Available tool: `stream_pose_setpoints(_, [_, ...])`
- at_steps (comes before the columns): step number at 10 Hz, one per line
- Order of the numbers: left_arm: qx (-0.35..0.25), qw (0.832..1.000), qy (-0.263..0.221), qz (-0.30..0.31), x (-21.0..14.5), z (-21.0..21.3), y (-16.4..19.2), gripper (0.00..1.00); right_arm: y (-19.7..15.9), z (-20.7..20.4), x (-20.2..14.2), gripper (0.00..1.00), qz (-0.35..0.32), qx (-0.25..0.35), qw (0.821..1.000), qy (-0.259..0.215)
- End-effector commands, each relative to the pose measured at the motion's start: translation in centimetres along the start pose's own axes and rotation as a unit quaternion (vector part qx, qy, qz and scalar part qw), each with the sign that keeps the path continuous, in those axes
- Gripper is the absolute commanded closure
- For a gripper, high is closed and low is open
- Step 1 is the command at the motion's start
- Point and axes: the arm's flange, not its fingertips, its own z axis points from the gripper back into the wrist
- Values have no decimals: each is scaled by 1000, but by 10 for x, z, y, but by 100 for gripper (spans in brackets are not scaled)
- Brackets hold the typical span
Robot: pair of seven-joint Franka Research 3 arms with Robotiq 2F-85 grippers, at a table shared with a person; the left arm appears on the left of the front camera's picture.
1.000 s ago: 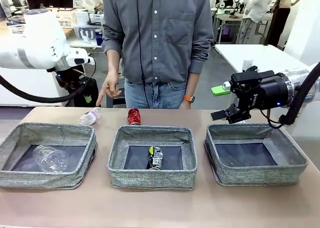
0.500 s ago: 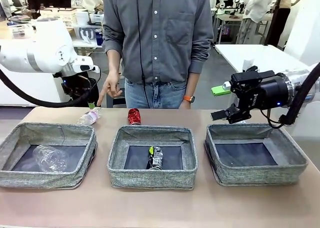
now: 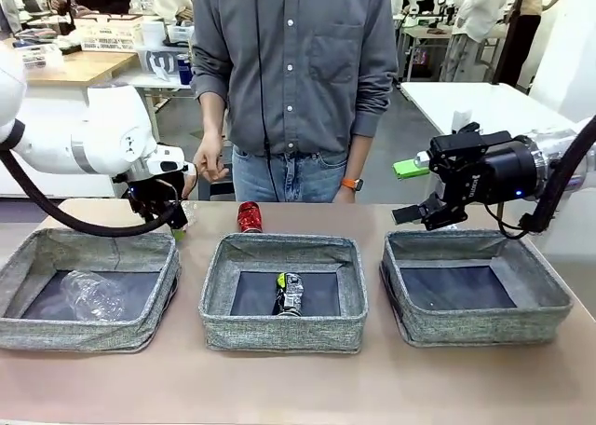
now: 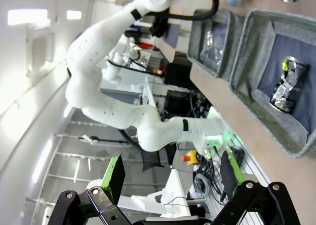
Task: Sort the waste into the appropriate baskets.
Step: Pick up the waste item pointed out by the person.
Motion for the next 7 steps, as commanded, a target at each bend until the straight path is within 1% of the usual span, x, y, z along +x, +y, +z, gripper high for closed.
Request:
stream_pose_setpoints(1, [-5,1000,-11,-7,-1,8,0,0,1,1,-1,0,5,-2,1000,5])
stream_pose_setpoints(7, [3,1000,2,-11,2,3,-9,0,1,1,-1,0,5,-2,1000,5])
